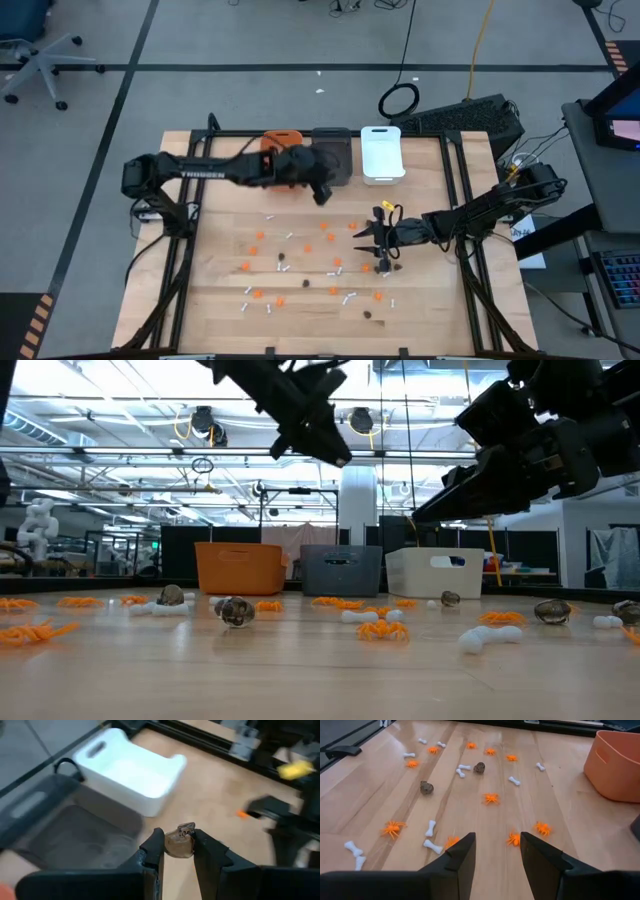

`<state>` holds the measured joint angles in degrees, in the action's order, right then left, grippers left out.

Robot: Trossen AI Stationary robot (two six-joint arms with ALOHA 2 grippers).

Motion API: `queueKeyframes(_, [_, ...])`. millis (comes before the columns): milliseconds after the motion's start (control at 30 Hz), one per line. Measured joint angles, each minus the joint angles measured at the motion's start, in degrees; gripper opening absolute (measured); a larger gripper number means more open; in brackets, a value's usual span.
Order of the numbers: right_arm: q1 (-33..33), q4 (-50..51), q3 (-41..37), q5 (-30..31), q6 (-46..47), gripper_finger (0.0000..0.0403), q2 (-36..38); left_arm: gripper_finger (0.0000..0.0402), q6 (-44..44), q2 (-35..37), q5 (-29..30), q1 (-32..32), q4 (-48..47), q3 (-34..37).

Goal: Sort Halloween decoration
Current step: Put the black skull toy into the black bin

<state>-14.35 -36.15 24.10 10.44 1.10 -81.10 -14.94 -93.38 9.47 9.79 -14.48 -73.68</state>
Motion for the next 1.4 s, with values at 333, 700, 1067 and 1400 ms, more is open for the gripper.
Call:
queueKeyframes(333, [0.0, 0.6, 0.0, 0.0, -0.1, 0.0139, 0.0, 0.0070, 5.5, -0.5, -3.5, 11.6, -0.1, 0.0])
queueKeyframes(700, [0.0, 0.6, 0.0, 0.1, 0.2, 0.0139, 0.0, 0.0070, 8.4, -7.1, -6.5, 16.3, 1.0, 0.0])
queueKeyframes(1067, [0.0, 0.9, 0.0, 0.2, 0.8, 0.0139, 0.0, 0.0070, 8.2, -14.8, -6.4, 16.3, 5.6, 0.0])
queueKeyframes(1400, [0.0, 1.7, 0.0, 0.2, 0.8, 0.0139, 0.0, 0.0070, 7.9, -17.8, -5.4, 16.3, 6.7, 0.0])
